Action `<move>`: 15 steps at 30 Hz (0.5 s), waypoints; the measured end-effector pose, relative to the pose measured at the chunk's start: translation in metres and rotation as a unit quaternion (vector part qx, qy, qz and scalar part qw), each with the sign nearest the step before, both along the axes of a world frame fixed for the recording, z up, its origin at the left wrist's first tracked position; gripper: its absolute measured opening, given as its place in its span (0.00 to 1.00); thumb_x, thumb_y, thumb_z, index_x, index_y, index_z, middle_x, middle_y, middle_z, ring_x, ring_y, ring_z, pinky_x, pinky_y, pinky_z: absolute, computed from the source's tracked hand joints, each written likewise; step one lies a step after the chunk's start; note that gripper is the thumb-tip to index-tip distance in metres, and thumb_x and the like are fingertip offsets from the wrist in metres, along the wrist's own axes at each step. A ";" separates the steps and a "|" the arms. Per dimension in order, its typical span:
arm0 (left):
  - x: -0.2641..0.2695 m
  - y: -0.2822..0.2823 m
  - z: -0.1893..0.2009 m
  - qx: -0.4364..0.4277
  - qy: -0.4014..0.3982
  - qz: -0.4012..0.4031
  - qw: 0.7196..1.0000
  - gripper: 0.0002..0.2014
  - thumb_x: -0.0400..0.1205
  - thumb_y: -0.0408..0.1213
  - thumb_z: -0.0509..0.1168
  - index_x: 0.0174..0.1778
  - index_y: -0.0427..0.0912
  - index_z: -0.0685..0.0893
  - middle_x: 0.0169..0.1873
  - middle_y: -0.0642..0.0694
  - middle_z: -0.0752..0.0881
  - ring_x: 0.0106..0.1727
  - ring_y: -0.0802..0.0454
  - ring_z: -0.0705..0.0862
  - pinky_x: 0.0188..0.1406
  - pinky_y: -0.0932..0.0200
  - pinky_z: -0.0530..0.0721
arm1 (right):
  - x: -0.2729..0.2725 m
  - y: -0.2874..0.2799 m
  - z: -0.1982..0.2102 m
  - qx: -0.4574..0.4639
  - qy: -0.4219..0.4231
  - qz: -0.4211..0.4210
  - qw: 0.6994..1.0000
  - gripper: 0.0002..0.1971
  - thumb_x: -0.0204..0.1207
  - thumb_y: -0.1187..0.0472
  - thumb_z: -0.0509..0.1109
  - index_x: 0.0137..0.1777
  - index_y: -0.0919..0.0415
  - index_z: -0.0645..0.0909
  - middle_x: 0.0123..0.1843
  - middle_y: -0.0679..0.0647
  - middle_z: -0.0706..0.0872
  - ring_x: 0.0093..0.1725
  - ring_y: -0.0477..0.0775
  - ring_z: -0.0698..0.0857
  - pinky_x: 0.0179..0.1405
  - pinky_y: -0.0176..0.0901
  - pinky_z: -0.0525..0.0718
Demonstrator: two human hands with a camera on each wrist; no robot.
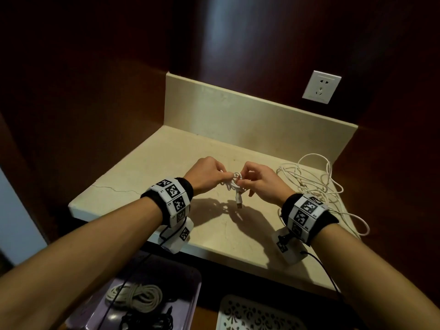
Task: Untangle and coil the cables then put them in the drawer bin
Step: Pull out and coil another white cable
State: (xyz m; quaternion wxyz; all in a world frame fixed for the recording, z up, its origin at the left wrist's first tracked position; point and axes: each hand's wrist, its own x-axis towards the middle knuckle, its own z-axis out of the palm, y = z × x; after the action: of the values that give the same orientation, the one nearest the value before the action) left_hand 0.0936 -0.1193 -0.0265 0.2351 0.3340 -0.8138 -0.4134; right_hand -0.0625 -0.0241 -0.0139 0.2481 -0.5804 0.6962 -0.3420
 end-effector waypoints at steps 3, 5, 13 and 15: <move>0.000 0.002 0.002 -0.005 0.005 -0.007 1.000 0.13 0.77 0.45 0.71 0.29 0.44 0.87 0.23 0.47 0.80 0.25 0.55 0.74 0.29 0.60 0.71 | 0.001 0.000 -0.001 -0.022 -0.009 -0.018 1.000 0.11 0.76 0.73 0.69 0.37 0.60 0.74 0.37 0.62 0.89 0.33 0.56 0.86 0.24 0.43 0.79; 0.000 0.003 0.003 -0.019 0.000 -0.006 1.000 0.12 0.78 0.45 0.71 0.30 0.44 0.87 0.22 0.50 0.80 0.25 0.56 0.74 0.28 0.60 0.70 | 0.001 0.000 0.000 -0.024 -0.035 -0.025 0.999 0.11 0.75 0.76 0.70 0.36 0.62 0.75 0.34 0.60 0.88 0.30 0.56 0.85 0.22 0.43 0.77; 0.002 0.002 0.005 -0.044 0.009 0.003 0.999 0.20 0.77 0.57 0.69 0.35 0.42 0.90 0.22 0.52 0.80 0.23 0.61 0.73 0.29 0.60 0.71 | 0.007 0.002 0.006 -0.047 -0.135 -0.053 0.988 0.12 0.71 0.81 0.70 0.35 0.67 0.76 0.33 0.63 0.85 0.26 0.55 0.82 0.20 0.39 0.76; 0.001 0.002 0.006 -0.041 0.020 0.013 0.999 0.23 0.77 0.60 0.68 0.35 0.41 0.90 0.21 0.54 0.79 0.21 0.61 0.72 0.28 0.60 0.70 | 0.009 0.002 0.008 -0.055 -0.132 -0.047 0.989 0.12 0.72 0.81 0.70 0.36 0.67 0.75 0.35 0.64 0.85 0.26 0.54 0.83 0.22 0.38 0.78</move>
State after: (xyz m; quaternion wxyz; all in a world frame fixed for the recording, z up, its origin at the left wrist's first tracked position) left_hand 0.0946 -0.1175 -0.0203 0.2699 0.3264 -0.8208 -0.3832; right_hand -0.0532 -0.0221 -0.0058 0.2892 -0.5095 0.6640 -0.4647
